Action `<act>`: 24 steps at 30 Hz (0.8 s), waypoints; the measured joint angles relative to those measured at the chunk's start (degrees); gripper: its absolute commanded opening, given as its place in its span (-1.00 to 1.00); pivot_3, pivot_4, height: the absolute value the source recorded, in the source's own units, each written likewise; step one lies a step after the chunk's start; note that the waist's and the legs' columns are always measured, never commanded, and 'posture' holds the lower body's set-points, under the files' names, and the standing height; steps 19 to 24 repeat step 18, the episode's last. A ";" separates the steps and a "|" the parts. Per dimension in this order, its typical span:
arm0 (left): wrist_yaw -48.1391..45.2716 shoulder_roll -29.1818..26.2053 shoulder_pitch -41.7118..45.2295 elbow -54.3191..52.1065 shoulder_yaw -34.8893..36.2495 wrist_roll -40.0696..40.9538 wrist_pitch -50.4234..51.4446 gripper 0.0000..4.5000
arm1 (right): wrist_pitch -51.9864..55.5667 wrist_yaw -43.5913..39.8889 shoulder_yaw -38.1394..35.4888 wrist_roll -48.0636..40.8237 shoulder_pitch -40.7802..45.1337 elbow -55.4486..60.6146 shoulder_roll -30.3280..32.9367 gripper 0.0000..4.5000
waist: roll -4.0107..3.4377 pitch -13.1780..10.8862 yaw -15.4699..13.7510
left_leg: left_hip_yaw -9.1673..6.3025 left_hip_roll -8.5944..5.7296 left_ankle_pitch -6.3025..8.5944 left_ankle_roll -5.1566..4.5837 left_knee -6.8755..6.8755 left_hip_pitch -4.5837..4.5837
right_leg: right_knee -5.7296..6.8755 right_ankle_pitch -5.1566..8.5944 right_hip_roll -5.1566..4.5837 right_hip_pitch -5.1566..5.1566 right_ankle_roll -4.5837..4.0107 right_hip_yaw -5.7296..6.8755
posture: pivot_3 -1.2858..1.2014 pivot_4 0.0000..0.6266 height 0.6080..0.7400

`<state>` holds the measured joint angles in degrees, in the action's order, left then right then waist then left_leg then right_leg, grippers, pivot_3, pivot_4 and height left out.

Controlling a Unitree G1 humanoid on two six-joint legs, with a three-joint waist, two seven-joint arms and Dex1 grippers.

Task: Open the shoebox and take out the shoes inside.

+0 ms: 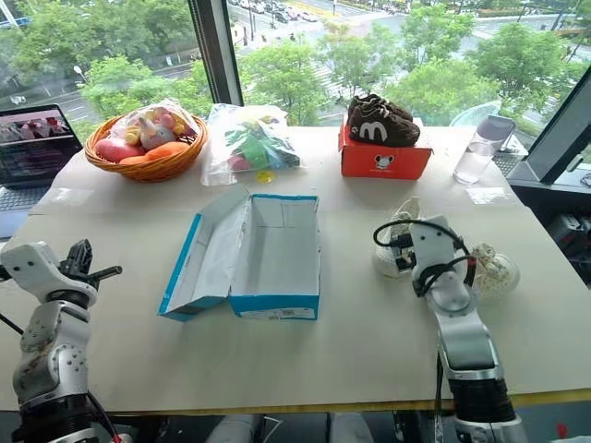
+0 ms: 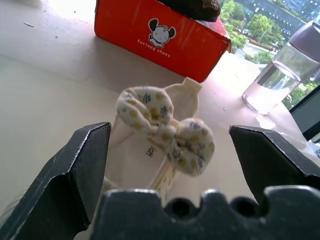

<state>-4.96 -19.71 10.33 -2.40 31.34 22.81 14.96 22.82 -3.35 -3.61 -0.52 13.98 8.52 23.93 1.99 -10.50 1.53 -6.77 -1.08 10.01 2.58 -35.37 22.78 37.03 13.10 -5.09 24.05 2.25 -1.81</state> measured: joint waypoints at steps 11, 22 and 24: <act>-0.29 -0.08 0.94 1.90 -0.10 -0.34 -1.63 -1.00 | -3.03 0.06 -0.19 1.76 0.11 -1.83 -0.41 0.99 | 0.01 0.01 0.20 | 0.03 0.00 0.00 0.00 0.00 -0.09 | -0.02 0.00 0.01 -0.09 0.02 -0.04 | 0.03 -0.52 1.00; -0.70 -0.08 0.93 1.97 -1.21 -0.72 -2.28 -1.00 | -3.57 0.01 -0.19 2.05 0.16 -2.29 -0.49 0.99 | 0.01 0.01 0.22 | 0.06 0.00 0.00 0.00 0.00 -0.09 | -0.02 0.00 0.01 -0.08 0.03 -0.06 | 0.03 -0.52 1.00; -0.70 -0.08 0.93 1.97 -1.21 -0.72 -2.28 -1.00 | -3.57 0.01 -0.19 2.05 0.16 -2.29 -0.49 0.99 | 0.01 0.01 0.22 | 0.06 0.00 0.00 0.00 0.00 -0.09 | -0.02 0.00 0.01 -0.08 0.03 -0.06 | 0.03 -0.52 1.00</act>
